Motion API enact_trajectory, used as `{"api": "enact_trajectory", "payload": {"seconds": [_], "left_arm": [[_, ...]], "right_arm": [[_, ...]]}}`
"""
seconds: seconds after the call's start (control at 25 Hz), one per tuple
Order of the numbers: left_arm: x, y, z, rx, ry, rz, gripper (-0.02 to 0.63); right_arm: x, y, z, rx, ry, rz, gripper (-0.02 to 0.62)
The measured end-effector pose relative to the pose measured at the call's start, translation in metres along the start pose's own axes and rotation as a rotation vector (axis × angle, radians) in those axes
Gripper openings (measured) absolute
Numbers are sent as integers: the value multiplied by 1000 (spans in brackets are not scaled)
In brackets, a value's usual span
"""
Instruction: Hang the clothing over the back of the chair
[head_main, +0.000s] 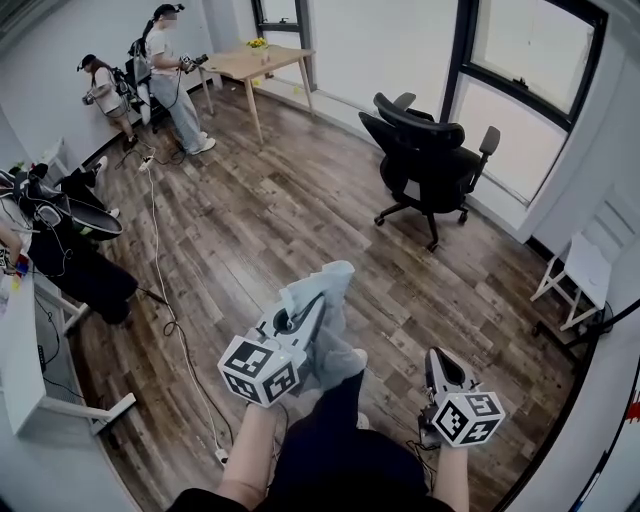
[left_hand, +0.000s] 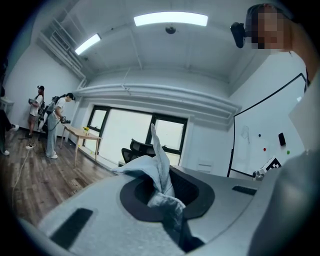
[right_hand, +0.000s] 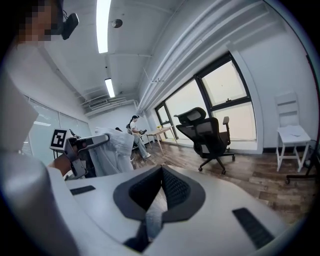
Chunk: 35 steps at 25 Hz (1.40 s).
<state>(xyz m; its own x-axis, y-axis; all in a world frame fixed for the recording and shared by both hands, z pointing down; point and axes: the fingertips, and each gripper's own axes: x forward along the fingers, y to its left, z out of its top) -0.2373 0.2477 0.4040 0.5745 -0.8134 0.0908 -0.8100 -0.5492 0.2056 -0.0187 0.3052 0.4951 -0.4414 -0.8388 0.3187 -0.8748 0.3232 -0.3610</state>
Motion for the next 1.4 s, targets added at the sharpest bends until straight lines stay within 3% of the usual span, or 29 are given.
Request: {"api": "enact_trajectory", "payload": {"seconds": [0.68,1.08,1.4], "left_arm": [[99,70,19,-41,-2,6,17],[183,106,41,-39,4,-33,17],[227,127,49,-40,11,-62,17]], "right_arm": [[112,-30,63,-26,12,21,2],[183,-59,115,-40,-6,13,2],[216,-77,133,-34,-9,-12,2]]}}
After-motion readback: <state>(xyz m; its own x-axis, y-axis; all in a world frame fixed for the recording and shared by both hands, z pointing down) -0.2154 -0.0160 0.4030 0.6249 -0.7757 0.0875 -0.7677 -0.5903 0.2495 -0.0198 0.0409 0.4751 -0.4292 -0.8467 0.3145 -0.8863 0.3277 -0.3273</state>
